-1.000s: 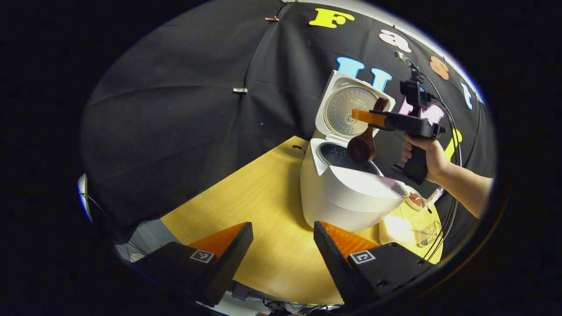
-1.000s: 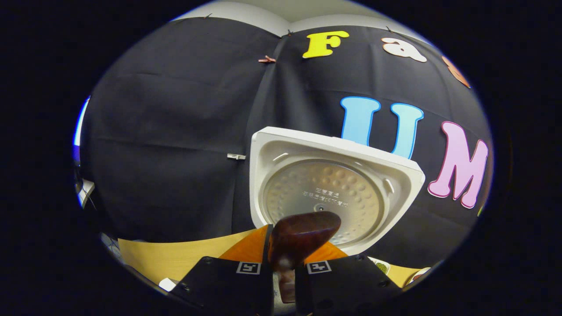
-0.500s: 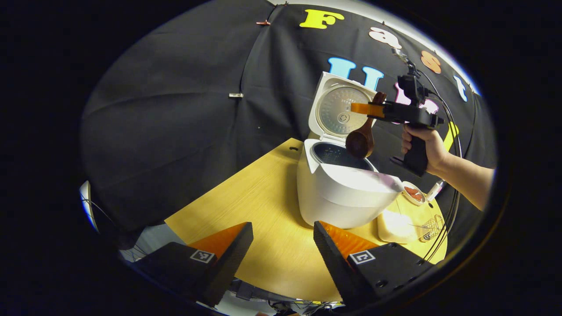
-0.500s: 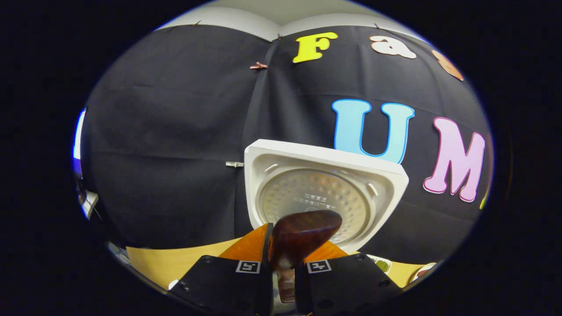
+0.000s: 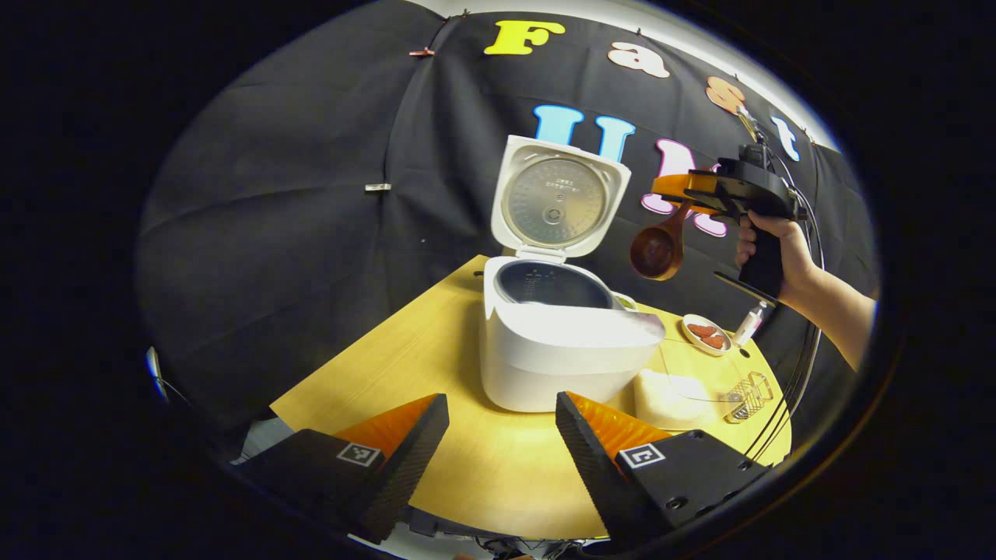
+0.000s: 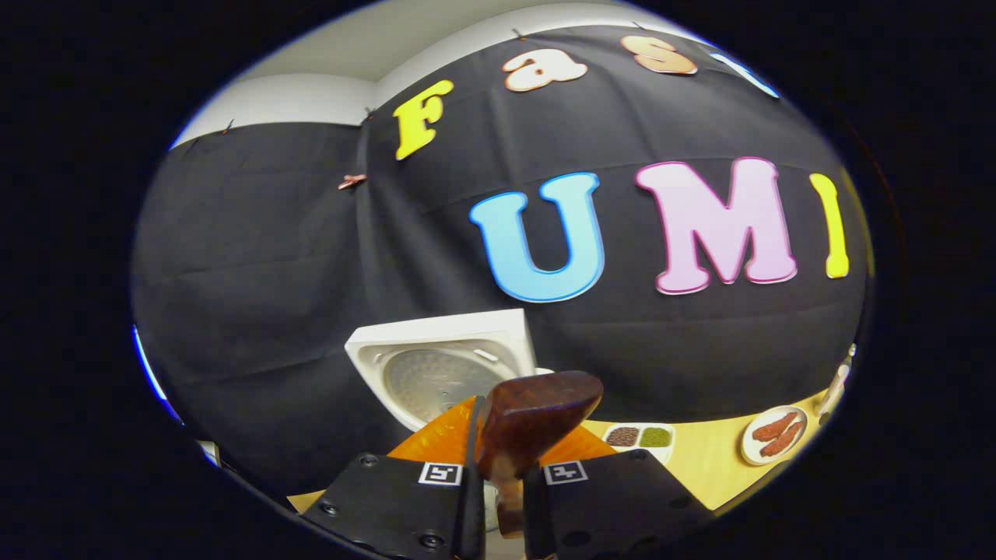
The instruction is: Close the left gripper, press the button to open the rice cooker; take a wooden spoon from the chopstick holder with the right hand, scoop a spoonful of rice and pour it into the rice cooker, then put the wooden spoon back into the chopstick holder.
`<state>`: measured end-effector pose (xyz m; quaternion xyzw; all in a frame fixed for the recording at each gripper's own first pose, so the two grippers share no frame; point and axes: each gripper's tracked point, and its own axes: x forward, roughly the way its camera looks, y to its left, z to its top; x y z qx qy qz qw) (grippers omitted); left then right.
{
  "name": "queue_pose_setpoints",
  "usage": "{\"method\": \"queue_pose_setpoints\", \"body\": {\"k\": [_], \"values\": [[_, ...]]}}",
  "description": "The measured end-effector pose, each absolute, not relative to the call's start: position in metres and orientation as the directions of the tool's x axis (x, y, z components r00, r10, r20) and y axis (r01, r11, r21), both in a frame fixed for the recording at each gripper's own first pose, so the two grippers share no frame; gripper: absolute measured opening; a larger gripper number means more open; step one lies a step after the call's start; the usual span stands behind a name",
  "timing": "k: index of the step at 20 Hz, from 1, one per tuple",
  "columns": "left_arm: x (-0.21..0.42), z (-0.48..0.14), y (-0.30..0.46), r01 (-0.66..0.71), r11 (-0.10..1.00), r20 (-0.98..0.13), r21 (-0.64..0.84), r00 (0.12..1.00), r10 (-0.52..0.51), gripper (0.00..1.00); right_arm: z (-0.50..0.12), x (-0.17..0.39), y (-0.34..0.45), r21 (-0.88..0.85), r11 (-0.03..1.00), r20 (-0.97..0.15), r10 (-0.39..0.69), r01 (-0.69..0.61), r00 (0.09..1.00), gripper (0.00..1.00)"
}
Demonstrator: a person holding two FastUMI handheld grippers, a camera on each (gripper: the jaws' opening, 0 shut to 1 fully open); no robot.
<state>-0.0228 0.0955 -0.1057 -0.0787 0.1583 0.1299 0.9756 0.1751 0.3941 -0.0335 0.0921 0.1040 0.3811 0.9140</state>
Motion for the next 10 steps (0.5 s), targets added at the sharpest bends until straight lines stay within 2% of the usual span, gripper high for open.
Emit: {"method": "queue_pose_setpoints", "body": {"k": [10], "values": [[0.014,-0.099,0.006,-0.208,0.973,-0.333,-0.096,0.928,0.165,0.95,-0.035,0.219,0.167,0.292,0.855,-0.166,0.486,-0.428,0.858,0.23]]}}
